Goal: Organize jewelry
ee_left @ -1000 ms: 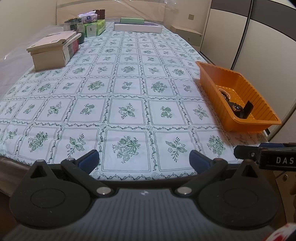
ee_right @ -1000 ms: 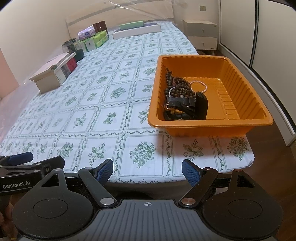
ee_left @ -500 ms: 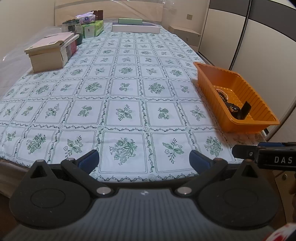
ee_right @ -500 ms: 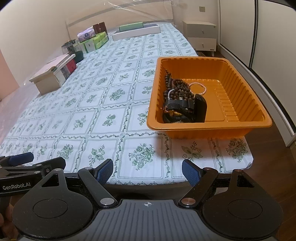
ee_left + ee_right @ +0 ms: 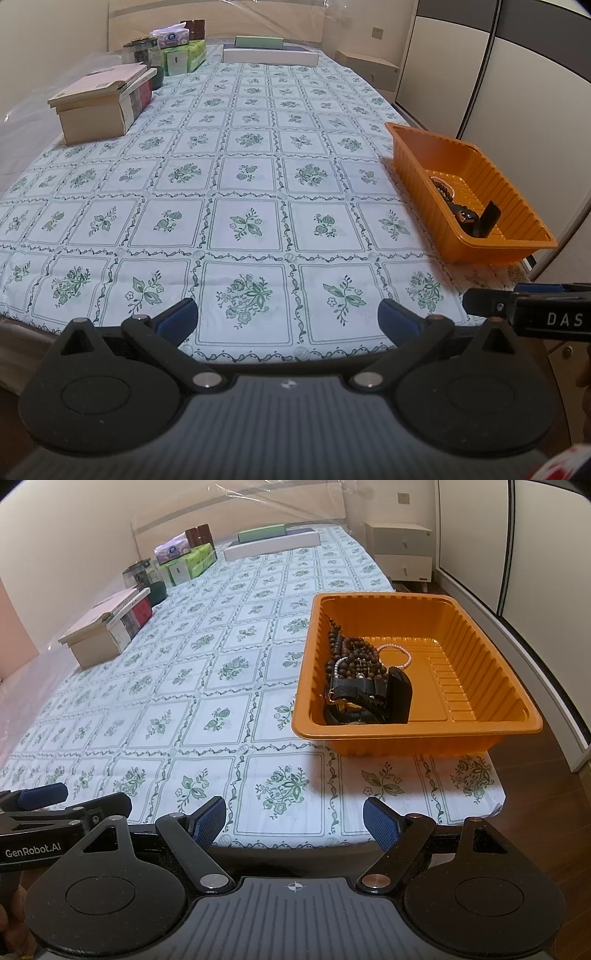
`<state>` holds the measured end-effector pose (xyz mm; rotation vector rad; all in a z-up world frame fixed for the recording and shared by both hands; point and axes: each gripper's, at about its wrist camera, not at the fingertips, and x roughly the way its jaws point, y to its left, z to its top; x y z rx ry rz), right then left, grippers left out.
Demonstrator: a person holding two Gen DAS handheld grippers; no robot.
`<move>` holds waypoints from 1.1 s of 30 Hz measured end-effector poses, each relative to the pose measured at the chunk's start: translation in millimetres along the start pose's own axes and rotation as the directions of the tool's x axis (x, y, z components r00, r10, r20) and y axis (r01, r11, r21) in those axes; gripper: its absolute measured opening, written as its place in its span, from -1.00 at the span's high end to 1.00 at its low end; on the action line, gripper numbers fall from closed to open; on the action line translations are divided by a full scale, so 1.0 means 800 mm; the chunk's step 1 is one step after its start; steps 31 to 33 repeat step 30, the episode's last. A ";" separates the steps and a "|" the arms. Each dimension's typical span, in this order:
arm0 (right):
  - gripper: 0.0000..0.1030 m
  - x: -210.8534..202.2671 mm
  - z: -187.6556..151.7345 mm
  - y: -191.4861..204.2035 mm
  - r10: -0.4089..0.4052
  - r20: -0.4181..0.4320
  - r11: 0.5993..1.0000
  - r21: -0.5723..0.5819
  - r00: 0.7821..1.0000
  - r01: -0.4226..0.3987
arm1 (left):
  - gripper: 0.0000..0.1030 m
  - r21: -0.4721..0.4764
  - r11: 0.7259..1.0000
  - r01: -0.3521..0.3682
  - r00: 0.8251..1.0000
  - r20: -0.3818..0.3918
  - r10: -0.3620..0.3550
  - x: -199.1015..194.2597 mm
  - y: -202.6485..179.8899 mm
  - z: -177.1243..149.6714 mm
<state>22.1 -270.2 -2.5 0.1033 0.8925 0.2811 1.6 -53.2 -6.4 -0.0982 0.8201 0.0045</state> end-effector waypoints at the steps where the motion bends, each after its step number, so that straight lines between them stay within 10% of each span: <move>1: -0.57 0.000 0.000 0.000 0.000 -0.001 1.000 0.000 1.000 0.000 | -1.00 0.001 1.000 0.000 1.000 0.000 0.000 0.000 0.000 0.000; 33: -0.57 0.000 -0.002 -0.001 0.002 0.003 1.000 0.000 1.000 -0.002 | -1.00 -0.024 1.000 0.006 1.000 0.026 -0.005 -0.004 0.005 -0.003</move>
